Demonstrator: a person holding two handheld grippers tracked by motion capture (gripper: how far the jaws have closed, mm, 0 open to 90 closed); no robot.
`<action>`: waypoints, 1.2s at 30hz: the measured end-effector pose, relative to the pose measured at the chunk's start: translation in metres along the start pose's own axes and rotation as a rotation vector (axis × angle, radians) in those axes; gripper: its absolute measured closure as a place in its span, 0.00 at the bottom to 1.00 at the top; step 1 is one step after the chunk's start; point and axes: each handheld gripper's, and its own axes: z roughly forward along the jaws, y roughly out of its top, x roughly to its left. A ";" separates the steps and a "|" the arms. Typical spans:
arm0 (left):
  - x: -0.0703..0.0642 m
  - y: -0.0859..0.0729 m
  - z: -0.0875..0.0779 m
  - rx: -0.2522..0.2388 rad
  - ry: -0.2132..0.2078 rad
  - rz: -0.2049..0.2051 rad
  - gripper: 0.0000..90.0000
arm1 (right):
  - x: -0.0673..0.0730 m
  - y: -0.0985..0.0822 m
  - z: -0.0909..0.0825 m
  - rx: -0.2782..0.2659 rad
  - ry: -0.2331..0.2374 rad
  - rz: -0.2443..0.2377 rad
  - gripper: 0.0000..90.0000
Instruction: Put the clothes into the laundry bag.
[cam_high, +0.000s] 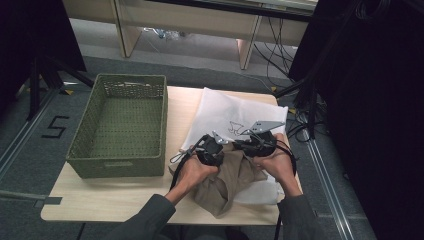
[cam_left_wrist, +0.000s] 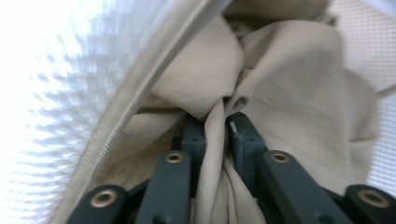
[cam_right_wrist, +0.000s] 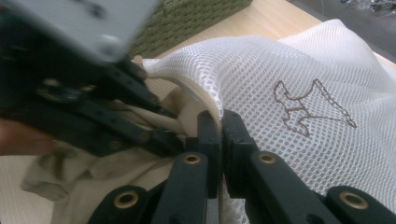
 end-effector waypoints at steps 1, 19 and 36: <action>0.001 -0.004 0.005 0.001 -0.005 -0.012 0.82 | 0.000 -0.001 0.000 0.003 -0.003 0.009 0.98; -0.004 -0.056 -0.073 0.013 -0.056 0.057 0.24 | -0.002 -0.005 0.004 0.016 -0.004 0.011 0.98; -0.011 -0.080 -0.046 0.088 -0.034 0.086 0.19 | -0.001 -0.006 0.007 0.024 0.005 0.000 0.98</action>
